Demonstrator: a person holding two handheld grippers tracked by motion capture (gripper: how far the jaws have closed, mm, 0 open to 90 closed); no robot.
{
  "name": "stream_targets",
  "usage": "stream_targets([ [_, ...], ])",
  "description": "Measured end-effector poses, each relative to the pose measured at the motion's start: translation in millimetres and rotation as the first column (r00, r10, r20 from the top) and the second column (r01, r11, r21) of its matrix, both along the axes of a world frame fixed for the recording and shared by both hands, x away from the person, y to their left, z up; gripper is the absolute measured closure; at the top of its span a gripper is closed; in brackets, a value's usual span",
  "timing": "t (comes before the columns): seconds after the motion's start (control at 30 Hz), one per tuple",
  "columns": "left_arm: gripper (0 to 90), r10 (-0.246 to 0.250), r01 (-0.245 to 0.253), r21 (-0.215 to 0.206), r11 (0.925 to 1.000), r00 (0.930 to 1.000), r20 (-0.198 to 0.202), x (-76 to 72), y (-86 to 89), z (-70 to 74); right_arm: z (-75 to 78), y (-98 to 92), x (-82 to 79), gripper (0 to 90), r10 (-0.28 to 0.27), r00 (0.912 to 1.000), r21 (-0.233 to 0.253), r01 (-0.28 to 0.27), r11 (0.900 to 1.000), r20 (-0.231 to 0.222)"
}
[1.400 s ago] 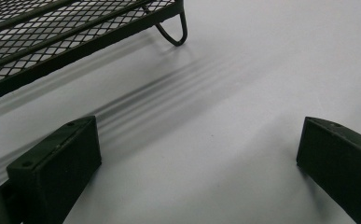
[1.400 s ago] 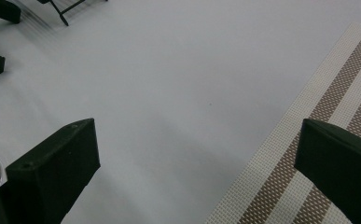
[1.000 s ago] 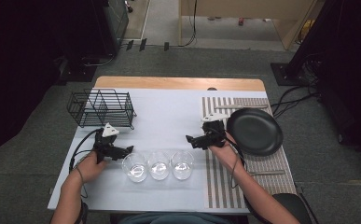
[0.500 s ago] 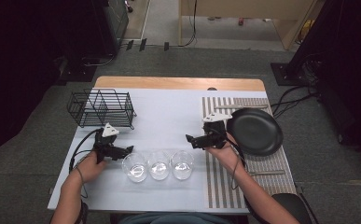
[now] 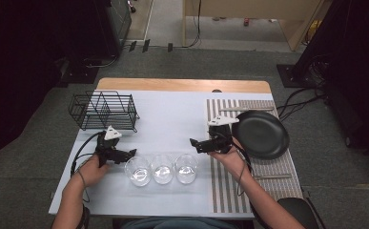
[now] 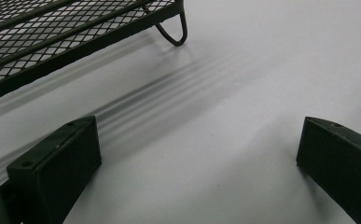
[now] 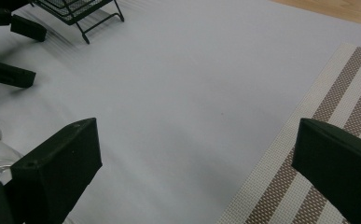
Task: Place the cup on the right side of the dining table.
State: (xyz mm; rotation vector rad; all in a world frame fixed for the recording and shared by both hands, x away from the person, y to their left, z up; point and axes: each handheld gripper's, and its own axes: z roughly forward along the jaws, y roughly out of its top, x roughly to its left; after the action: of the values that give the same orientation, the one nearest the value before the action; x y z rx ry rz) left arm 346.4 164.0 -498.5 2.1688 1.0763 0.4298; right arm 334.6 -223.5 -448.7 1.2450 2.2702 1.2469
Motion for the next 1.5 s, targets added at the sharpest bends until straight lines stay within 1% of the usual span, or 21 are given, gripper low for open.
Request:
stream_targets([
  [0.17, 0.0, 0.0, 0.0, 0.0, 1.0, 1.0, 0.0, 0.0, 0.0, 0.0, 2.9, 0.9, -3.4, 1.1, 0.015, 0.9999, 0.012, -0.015, 1.0, 0.005],
  [0.2, 0.0, 0.0, 0.0, 0.0, 1.0, 1.0, 0.0, 0.0, 0.0, 0.0, 3.2, 1.0, -3.6, 2.7, 0.021, 0.9998, 0.013, -0.021, 1.0, 0.005],
  [0.23, 0.0, 0.0, 0.0, 0.0, 1.0, 1.0, 0.0, 0.0, 0.0, 0.0, 3.7, 1.2, -4.2, 6.6, 0.025, 0.9997, 0.015, -0.025, 1.0, 0.004],
  [0.27, 0.0, 0.0, 0.0, -0.001, 1.0, 1.0, 0.0, 0.0, 0.0, 0.0, 4.4, 1.8, -4.7, 13.7, 0.018, 0.9998, 0.02, -0.018, 1.0, 0.005],
  [0.4, 0.0, 0.0, 0.0, 0.0, 1.0, 1.0, 0.0, 0.0, 0.1, 0.0, 5.2, 1.8, -5.0, 13.7, 0.015, 0.9999, 0.026, -0.015, 1.0, 0.005],
  [0.47, 0.0, 0.0, 0.0, 0.0, 1.0, 1.0, 0.0, 0.0, 0.1, 0.0, 6.8, 1.5, -5.9, 13.7, 0.009, 0.9998, 0.026, -0.01, 1.0, 0.017],
  [0.57, 0.0, 0.0, 0.0, 0.0, 1.0, 1.0, 0.0, 0.0, 0.1, 0.0, 10.3, 1.1, -8.5, 13.7, 0.025, 0.9989, 0.028, -0.026, 0.999, 0.04],
  [0.63, 0.0, 0.0, 0.0, -0.001, 1.0, 1.0, 0.0, 0.0, 0.1, 0.0, 11.5, 1.4, -10.5, 13.7, 0.035, 0.9983, 0.024, -0.036, 0.999, 0.047],
  [1.0, 0.0, 0.0, 0.0, 0.0, 1.0, 1.0, 0.0, 0.0, 0.0, 0.0, 14.1, 1.1, -15.5, 13.7, 0.035, 0.9984, 0.04, -0.037, 0.999, 0.044],
  [1.17, 0.0, 0.0, 0.0, 0.0, 1.0, 1.0, 0.0, 0.1, 0.0, 0.0, 12.8, 3.4, -16.0, 13.8, 0.03, 0.9985, 0.025, -0.031, 0.999, 0.047],
  [1.3, 0.0, 0.0, 0.0, 0.0, 1.0, 1.0, 0.0, 0.0, 0.0, 0.0, 13.4, 4.0, -16.9, 13.7, 0.048, 0.9973, 0.023, -0.049, 0.999, 0.056],
  [1.4, 0.0, 0.0, 0.0, 0.0, 1.0, 1.0, -0.001, 0.0, 0.1, 0.1, 12.9, 2.9, -17.0, 13.2, 0.049, 0.9977, 0.034, -0.051, 0.998, 0.046],
  [1.43, 0.0, 0.0, 0.0, 0.0, 1.0, 1.0, -0.001, 0.1, 0.1, 0.0, 12.6, 2.1, -17.2, 12.0, 0.059, 0.9973, 0.043, -0.061, 0.997, 0.044],
  [1.47, 0.0, 0.0, 0.0, 0.0, 1.0, 1.0, 0.0, 0.0, 0.0, 0.0, 12.4, 1.9, -17.4, 3.1, 0.084, 0.9955, 0.051, -0.086, 0.995, 0.044],
  [1.5, 0.0, 0.0, 0.0, 0.0, 1.0, 1.0, 0.0, 0.0, 0.1, 0.0, 12.4, 1.9, -17.4, 3.1, 0.084, 0.9955, 0.051, -0.086, 0.995, 0.044],
])
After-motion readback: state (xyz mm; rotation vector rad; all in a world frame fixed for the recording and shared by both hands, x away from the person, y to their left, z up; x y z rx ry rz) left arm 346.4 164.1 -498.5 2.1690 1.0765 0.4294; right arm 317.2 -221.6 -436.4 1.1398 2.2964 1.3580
